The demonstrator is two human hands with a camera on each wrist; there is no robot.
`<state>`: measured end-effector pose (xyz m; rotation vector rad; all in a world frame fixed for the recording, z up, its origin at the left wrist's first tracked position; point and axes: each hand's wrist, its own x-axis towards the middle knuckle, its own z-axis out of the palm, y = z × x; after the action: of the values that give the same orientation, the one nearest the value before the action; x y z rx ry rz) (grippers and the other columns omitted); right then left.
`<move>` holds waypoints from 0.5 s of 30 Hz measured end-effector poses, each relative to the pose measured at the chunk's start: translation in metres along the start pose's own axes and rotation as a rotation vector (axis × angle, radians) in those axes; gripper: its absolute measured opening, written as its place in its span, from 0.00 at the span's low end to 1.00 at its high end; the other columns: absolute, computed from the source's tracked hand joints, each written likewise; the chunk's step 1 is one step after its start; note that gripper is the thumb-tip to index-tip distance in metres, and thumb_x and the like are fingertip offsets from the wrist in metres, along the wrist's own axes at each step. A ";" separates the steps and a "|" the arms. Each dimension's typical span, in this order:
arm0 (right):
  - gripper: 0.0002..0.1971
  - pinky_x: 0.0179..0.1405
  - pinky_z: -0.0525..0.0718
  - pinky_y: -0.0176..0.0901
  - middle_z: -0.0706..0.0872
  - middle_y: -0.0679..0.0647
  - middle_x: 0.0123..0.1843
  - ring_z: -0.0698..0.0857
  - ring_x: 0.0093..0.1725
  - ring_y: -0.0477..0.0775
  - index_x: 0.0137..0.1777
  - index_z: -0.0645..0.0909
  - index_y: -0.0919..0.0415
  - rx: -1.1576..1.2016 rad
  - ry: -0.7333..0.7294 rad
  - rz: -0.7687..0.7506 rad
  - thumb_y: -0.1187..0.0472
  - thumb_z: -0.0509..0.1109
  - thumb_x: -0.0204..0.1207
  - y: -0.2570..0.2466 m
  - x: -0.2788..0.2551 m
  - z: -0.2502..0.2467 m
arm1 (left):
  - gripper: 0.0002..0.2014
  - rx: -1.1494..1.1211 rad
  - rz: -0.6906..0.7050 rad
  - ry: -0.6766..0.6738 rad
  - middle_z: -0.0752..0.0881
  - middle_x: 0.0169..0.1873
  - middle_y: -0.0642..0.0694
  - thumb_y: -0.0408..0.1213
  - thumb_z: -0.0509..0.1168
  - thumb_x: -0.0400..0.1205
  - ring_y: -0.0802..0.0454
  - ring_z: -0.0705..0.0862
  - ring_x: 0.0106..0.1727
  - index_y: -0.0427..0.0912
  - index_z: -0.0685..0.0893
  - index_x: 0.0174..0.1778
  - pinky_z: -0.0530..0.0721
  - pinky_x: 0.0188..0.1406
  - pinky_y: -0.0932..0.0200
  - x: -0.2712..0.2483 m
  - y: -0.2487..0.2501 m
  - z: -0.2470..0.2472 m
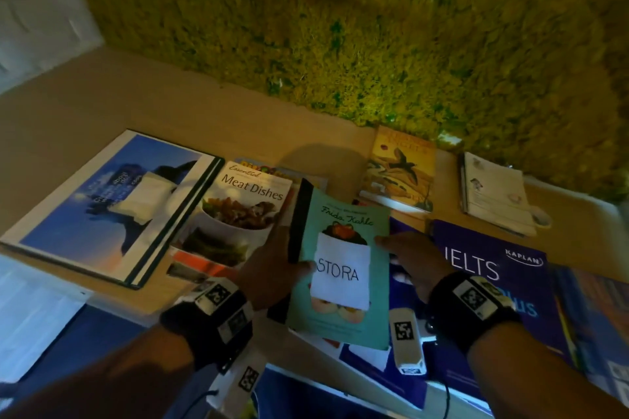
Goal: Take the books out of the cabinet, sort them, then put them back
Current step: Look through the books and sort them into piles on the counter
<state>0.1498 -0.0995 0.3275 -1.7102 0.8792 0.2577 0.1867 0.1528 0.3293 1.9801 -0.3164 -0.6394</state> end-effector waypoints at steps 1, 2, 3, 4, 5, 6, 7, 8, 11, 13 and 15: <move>0.14 0.44 0.81 0.47 0.91 0.68 0.57 0.86 0.50 0.61 0.60 0.85 0.70 0.062 0.008 0.007 0.59 0.73 0.83 0.000 -0.002 -0.006 | 0.32 0.016 0.015 0.013 0.78 0.53 0.68 0.39 0.72 0.79 0.61 0.85 0.56 0.71 0.64 0.70 0.84 0.50 0.69 0.001 0.002 0.006; 0.12 0.47 0.83 0.50 0.91 0.66 0.56 0.88 0.51 0.63 0.61 0.84 0.69 0.121 0.013 0.006 0.61 0.73 0.84 0.001 -0.001 -0.013 | 0.27 0.039 0.020 0.013 0.77 0.53 0.68 0.42 0.73 0.78 0.59 0.85 0.60 0.69 0.67 0.65 0.85 0.54 0.65 0.002 0.002 0.012; 0.13 0.52 0.85 0.54 0.91 0.67 0.57 0.89 0.54 0.66 0.64 0.83 0.68 0.155 0.025 0.001 0.63 0.72 0.83 0.002 0.000 -0.019 | 0.25 0.075 -0.003 0.004 0.77 0.56 0.66 0.46 0.73 0.77 0.56 0.85 0.62 0.63 0.70 0.66 0.85 0.58 0.59 0.001 0.003 0.018; 0.15 0.58 0.86 0.60 0.91 0.67 0.60 0.90 0.57 0.69 0.67 0.82 0.66 0.179 0.037 -0.013 0.64 0.73 0.82 0.003 0.001 -0.024 | 0.27 0.073 -0.029 -0.016 0.79 0.58 0.64 0.49 0.73 0.76 0.55 0.85 0.62 0.58 0.71 0.69 0.86 0.60 0.55 -0.002 0.010 0.024; 0.17 0.63 0.87 0.66 0.92 0.66 0.61 0.91 0.59 0.71 0.69 0.81 0.63 0.182 0.050 -0.030 0.65 0.74 0.81 0.002 0.001 -0.028 | 0.31 0.069 -0.026 -0.020 0.81 0.58 0.62 0.51 0.73 0.75 0.55 0.86 0.60 0.55 0.69 0.73 0.86 0.60 0.55 -0.004 0.011 0.032; 0.18 0.65 0.86 0.71 0.92 0.65 0.61 0.91 0.59 0.72 0.69 0.82 0.59 0.178 0.062 -0.054 0.65 0.74 0.80 0.000 0.002 -0.031 | 0.34 0.057 -0.009 0.010 0.84 0.59 0.60 0.52 0.73 0.74 0.56 0.87 0.58 0.54 0.68 0.75 0.86 0.58 0.59 -0.005 0.011 0.040; 0.16 0.65 0.86 0.74 0.93 0.63 0.59 0.91 0.59 0.71 0.67 0.85 0.56 0.154 0.081 -0.088 0.64 0.75 0.80 -0.003 0.002 -0.032 | 0.37 0.052 0.035 0.066 0.85 0.60 0.58 0.51 0.74 0.73 0.60 0.87 0.55 0.54 0.68 0.77 0.85 0.54 0.66 -0.008 0.013 0.049; 0.14 0.65 0.86 0.74 0.94 0.60 0.58 0.91 0.59 0.69 0.64 0.87 0.53 0.113 0.113 -0.140 0.61 0.75 0.79 -0.007 0.003 -0.034 | 0.36 0.026 0.066 0.114 0.86 0.58 0.60 0.49 0.75 0.73 0.67 0.86 0.51 0.56 0.68 0.77 0.82 0.47 0.76 -0.014 0.016 0.056; 0.08 0.57 0.88 0.60 0.92 0.57 0.58 0.89 0.59 0.63 0.59 0.86 0.52 0.017 0.210 -0.293 0.61 0.72 0.82 -0.030 -0.001 -0.033 | 0.29 -0.051 0.066 0.100 0.84 0.52 0.68 0.38 0.73 0.79 0.84 0.81 0.45 0.67 0.67 0.67 0.80 0.43 0.82 -0.026 0.020 0.061; 0.12 0.52 0.88 0.57 0.91 0.58 0.59 0.88 0.58 0.63 0.64 0.84 0.55 -0.002 0.197 -0.345 0.61 0.71 0.83 -0.044 -0.002 -0.028 | 0.20 -0.079 0.041 0.104 0.86 0.54 0.63 0.40 0.70 0.81 0.74 0.85 0.50 0.67 0.73 0.63 0.87 0.54 0.65 -0.026 0.019 0.045; 0.17 0.57 0.88 0.67 0.92 0.59 0.59 0.89 0.58 0.68 0.68 0.83 0.51 0.021 0.113 -0.372 0.60 0.69 0.79 -0.051 -0.004 -0.019 | 0.12 -0.031 0.001 0.065 0.87 0.52 0.57 0.42 0.66 0.84 0.64 0.87 0.50 0.60 0.78 0.62 0.88 0.57 0.50 -0.020 0.015 0.016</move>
<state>0.1756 -0.1108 0.3739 -1.8440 0.6247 -0.0976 0.1620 0.1426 0.3427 1.9669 -0.2666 -0.5753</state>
